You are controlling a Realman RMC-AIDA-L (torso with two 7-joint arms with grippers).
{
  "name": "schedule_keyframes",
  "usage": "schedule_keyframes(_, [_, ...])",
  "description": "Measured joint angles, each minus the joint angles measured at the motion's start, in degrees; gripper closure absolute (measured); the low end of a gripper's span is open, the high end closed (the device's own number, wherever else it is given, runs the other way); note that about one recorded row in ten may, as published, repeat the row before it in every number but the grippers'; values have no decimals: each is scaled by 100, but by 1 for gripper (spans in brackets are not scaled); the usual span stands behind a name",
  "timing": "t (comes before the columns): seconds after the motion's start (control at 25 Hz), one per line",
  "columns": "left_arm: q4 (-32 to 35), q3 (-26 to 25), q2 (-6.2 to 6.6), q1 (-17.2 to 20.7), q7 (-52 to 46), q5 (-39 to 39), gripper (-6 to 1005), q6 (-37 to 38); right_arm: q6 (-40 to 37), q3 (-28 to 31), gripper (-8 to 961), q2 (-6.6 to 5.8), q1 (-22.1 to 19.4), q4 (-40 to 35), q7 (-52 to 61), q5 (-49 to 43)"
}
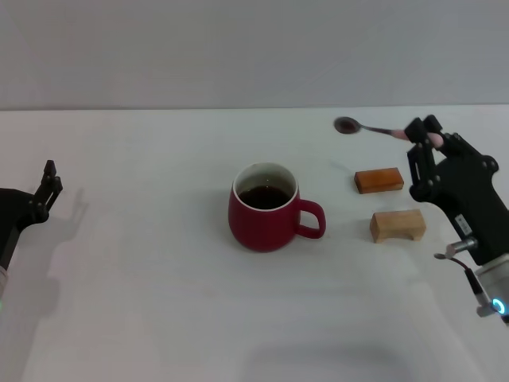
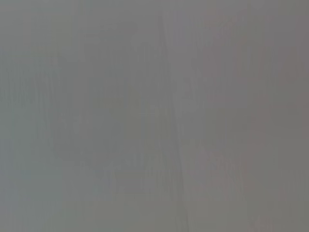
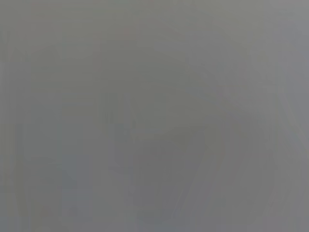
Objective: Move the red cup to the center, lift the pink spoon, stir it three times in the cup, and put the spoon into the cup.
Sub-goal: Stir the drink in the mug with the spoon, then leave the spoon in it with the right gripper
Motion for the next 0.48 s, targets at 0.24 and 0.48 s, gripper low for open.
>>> schedule_keyframes(0.24, [26,-2,0,-17,0,-9,159,0,-29,183,817,-31,-22,362,-33,-650])
schedule_keyframes(0.48, [26,-2,0,-27,0,-1,159,0,37,258,817,-91,-52,642,-36,-883])
